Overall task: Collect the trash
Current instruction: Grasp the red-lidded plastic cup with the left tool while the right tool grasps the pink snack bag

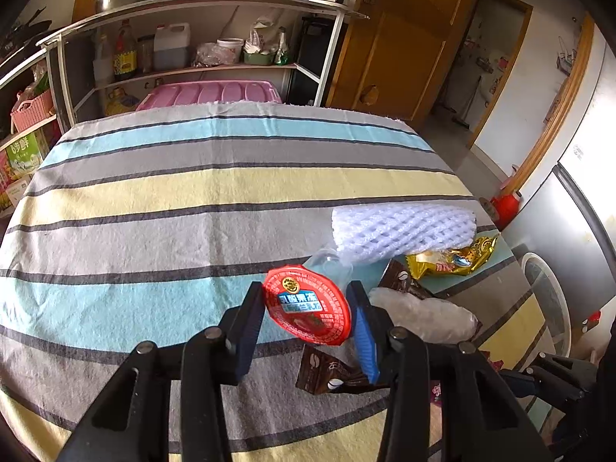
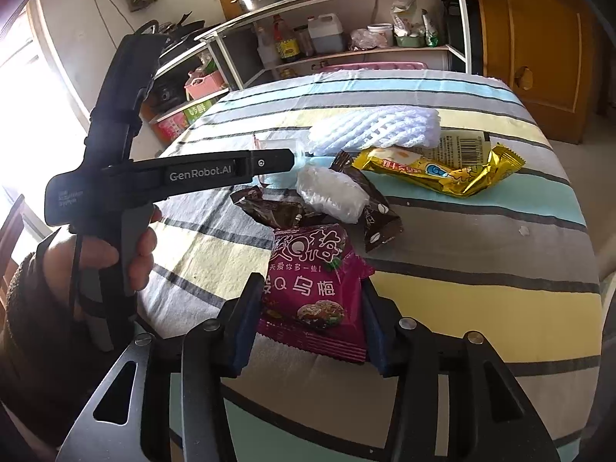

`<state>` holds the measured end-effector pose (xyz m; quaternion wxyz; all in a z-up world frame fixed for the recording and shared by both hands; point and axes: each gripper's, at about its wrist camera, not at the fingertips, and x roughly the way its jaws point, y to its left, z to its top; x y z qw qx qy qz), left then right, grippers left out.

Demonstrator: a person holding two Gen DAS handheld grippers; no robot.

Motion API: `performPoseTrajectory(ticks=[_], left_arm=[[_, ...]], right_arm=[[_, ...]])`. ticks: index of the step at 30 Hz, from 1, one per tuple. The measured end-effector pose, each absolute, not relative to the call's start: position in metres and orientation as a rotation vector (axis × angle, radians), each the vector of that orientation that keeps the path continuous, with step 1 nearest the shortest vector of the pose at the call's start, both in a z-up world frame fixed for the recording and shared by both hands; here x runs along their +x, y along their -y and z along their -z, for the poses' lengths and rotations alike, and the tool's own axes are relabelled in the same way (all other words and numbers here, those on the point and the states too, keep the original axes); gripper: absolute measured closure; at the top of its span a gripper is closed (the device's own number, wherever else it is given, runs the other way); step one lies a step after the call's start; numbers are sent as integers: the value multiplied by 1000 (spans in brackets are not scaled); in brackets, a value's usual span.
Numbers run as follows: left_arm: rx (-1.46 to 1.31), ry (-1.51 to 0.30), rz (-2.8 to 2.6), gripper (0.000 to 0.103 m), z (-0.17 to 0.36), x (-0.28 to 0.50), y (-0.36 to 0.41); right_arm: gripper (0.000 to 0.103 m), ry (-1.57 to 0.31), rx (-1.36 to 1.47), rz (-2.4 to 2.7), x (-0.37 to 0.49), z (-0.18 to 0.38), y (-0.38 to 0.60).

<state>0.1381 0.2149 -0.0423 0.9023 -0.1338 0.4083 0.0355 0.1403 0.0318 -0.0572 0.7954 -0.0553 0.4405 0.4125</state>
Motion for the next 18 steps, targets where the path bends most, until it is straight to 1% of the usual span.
performPoseTrajectory(ticks=[18], left_arm=[[-204,-759,-28,58,0,117,-178]], right_arm=[[56,-860,-74,-792,133,34,3]])
